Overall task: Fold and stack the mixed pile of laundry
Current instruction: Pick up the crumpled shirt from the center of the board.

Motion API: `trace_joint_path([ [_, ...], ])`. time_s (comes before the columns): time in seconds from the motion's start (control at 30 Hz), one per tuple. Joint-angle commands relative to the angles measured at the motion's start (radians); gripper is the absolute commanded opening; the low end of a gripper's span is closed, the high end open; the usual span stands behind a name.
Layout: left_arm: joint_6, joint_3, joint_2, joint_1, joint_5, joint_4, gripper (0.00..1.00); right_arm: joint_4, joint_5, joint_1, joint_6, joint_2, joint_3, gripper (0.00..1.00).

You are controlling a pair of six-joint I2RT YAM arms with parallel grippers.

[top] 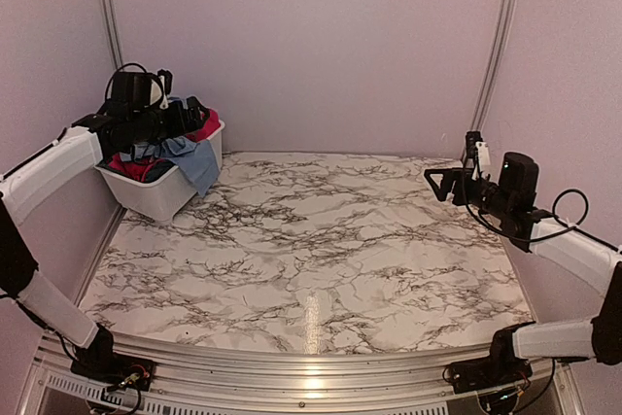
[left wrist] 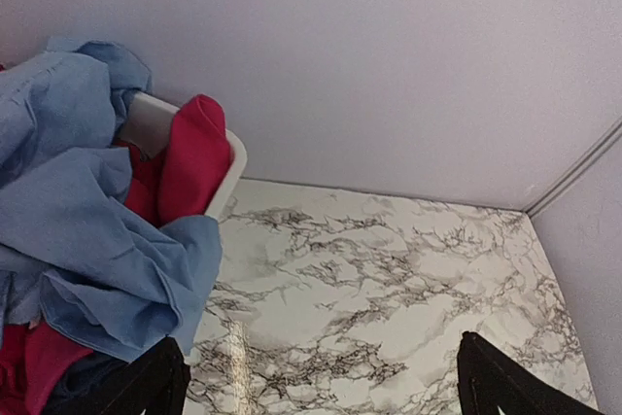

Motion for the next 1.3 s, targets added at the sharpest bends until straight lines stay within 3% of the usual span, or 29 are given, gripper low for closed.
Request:
trace_joint_path([
  [0.0,-0.023,0.156,0.003,0.137,0.014,-0.02,0.99,0.002,0.011,0.007,-0.001,-0.02,0.042,0.98],
  [0.4,-0.019,0.527,0.261,0.325,-0.082,-0.165,0.99,0.003,-0.018,-0.007,-0.002,-0.029,0.028,0.99],
  [0.77,0.027,0.613,0.446,0.351,-0.446,-0.291,0.99,0.001,-0.032,-0.016,-0.01,-0.027,0.027,0.99],
  [0.9,0.039,0.618,0.519,0.353,-0.455,-0.302,0.99,0.004,-0.035,-0.016,-0.006,-0.015,0.039,0.98],
  [0.97,0.037,0.629,0.552,0.352,-0.415,-0.301,0.9,0.001,-0.039,-0.016,-0.004,-0.011,0.047,0.99],
  [1.13,0.02,0.61,0.53,0.345,-0.286,-0.264,0.39,-0.015,-0.033,-0.018,-0.005,-0.021,0.052,0.99],
  [1.27,0.029,0.545,0.421,0.314,-0.187,-0.161,0.08,-0.022,-0.032,-0.022,-0.009,-0.031,0.049,0.99],
])
